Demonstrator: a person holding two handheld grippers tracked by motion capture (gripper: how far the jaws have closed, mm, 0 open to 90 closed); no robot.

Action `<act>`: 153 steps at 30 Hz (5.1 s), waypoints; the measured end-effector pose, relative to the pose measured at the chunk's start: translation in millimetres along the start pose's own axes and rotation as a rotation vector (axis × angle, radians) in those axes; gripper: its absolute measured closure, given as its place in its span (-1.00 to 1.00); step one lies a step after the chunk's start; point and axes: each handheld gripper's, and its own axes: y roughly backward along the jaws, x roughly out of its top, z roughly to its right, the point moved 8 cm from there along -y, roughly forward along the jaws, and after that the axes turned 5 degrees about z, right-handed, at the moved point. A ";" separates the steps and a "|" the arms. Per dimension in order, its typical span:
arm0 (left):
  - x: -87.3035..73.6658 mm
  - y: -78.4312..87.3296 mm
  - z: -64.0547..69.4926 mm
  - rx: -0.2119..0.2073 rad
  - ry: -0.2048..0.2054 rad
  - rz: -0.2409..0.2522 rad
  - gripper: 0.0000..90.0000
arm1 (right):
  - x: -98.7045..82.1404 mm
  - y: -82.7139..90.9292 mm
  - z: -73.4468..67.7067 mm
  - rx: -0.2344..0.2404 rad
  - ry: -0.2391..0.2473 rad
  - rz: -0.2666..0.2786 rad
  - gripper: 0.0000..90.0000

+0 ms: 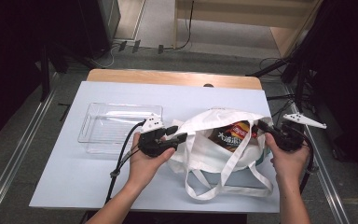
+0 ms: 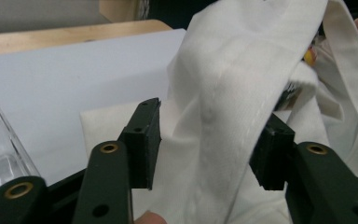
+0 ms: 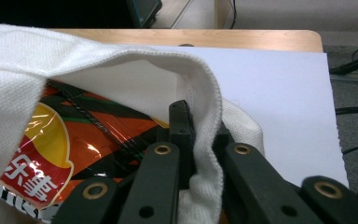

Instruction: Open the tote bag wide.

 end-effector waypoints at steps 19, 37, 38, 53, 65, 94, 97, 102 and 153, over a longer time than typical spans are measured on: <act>56.8 -20.3 -7.5 -0.014 0.133 0.100 0.76 | -12.3 19.2 -7.0 0.085 0.059 -0.014 0.95; 41.1 -84.3 -51.3 0.206 0.305 -0.089 0.90 | -31.9 22.4 -10.5 0.144 0.095 -0.083 0.95; 32.3 -86.5 -52.3 0.219 0.288 -0.123 0.93 | -31.9 22.7 -11.4 0.146 0.101 -0.080 0.95; -15.9 -81.8 -28.4 0.290 0.040 -0.254 0.94 | -1.8 39.4 -26.6 0.100 0.186 0.155 0.79; -35.4 -76.6 -24.4 0.285 0.016 -0.171 0.93 | 6.2 -4.6 -7.0 0.047 0.064 0.042 0.97; -24.4 18.1 22.6 0.020 -0.057 0.095 -0.11 | -7.1 -14.1 11.0 0.007 -0.054 0.008 0.95; -27.9 18.0 35.3 -0.011 -0.061 0.086 -0.10 | -7.0 -13.3 9.9 0.009 -0.057 0.025 0.93; -34.0 13.3 61.5 -0.071 -0.076 0.088 -0.12 | -8.5 -12.6 10.3 0.006 -0.054 0.029 0.93; -21.6 -10.6 33.8 0.023 0.008 0.059 0.92 | -62.5 56.7 -117.3 0.137 0.063 0.053 0.99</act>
